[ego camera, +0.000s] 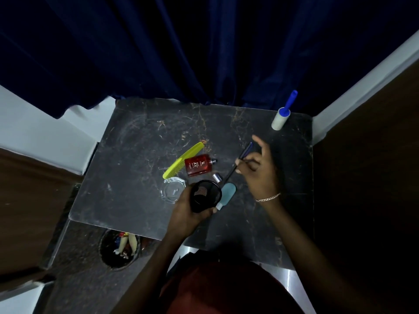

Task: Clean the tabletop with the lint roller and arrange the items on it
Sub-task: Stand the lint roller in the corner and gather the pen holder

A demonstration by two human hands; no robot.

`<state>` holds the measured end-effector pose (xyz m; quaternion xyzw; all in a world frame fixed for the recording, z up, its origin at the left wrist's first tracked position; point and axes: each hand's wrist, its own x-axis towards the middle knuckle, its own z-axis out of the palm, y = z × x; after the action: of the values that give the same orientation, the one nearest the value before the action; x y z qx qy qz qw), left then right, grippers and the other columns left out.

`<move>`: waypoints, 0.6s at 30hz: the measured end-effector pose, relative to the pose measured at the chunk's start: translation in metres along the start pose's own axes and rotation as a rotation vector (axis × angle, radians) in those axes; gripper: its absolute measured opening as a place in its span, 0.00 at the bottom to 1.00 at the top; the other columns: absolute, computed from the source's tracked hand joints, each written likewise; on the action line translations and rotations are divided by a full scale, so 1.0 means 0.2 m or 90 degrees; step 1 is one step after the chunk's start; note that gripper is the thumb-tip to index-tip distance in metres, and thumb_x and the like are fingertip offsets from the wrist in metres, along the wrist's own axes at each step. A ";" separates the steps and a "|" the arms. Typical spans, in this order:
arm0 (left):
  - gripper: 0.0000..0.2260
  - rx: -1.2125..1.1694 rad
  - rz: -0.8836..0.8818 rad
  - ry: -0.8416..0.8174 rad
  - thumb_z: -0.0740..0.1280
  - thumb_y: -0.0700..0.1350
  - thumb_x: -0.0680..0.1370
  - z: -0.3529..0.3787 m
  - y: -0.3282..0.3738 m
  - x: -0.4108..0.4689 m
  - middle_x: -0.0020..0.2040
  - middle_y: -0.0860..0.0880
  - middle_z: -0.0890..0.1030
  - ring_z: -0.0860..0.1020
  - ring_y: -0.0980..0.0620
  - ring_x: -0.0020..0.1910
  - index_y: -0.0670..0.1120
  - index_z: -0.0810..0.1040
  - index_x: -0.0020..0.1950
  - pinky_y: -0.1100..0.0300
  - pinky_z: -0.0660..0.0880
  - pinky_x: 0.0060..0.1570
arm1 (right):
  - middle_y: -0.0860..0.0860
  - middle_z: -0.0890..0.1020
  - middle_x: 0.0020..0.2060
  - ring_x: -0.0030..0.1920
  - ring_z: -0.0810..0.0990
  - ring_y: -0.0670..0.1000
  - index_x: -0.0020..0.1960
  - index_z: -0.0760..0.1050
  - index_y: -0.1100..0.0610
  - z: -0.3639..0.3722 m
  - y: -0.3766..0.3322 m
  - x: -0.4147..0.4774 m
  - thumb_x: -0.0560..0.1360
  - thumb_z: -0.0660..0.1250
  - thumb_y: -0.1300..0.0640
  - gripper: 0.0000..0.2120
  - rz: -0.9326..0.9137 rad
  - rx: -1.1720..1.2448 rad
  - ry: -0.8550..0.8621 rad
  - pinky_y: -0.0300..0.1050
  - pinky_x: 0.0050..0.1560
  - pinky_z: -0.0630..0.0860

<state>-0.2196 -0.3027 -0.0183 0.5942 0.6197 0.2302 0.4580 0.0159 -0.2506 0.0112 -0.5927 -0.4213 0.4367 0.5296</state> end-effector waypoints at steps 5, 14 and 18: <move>0.36 -0.020 0.013 0.004 0.83 0.58 0.66 0.00 0.04 -0.01 0.63 0.62 0.80 0.79 0.65 0.61 0.60 0.71 0.69 0.67 0.77 0.58 | 0.53 0.83 0.40 0.43 0.86 0.51 0.70 0.65 0.44 0.14 -0.01 -0.06 0.72 0.73 0.59 0.30 -0.027 -0.063 -0.098 0.58 0.49 0.83; 0.34 -0.049 0.025 0.045 0.83 0.58 0.66 -0.12 0.01 0.02 0.60 0.69 0.80 0.78 0.69 0.61 0.70 0.69 0.66 0.76 0.74 0.53 | 0.39 0.83 0.41 0.43 0.83 0.42 0.63 0.70 0.44 0.30 0.04 -0.06 0.71 0.74 0.54 0.23 -0.055 -0.137 -0.148 0.32 0.46 0.78; 0.35 -0.064 0.030 0.044 0.82 0.60 0.66 -0.21 -0.03 0.09 0.64 0.64 0.80 0.78 0.67 0.62 0.65 0.71 0.70 0.70 0.75 0.55 | 0.41 0.83 0.44 0.46 0.83 0.41 0.60 0.74 0.47 0.41 0.03 0.00 0.71 0.74 0.54 0.19 -0.042 -0.147 -0.178 0.30 0.47 0.77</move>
<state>-0.2555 -0.2752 -0.0081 0.5763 0.6090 0.2922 0.4600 -0.0632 -0.2294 0.0006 -0.5692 -0.5569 0.4460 0.4085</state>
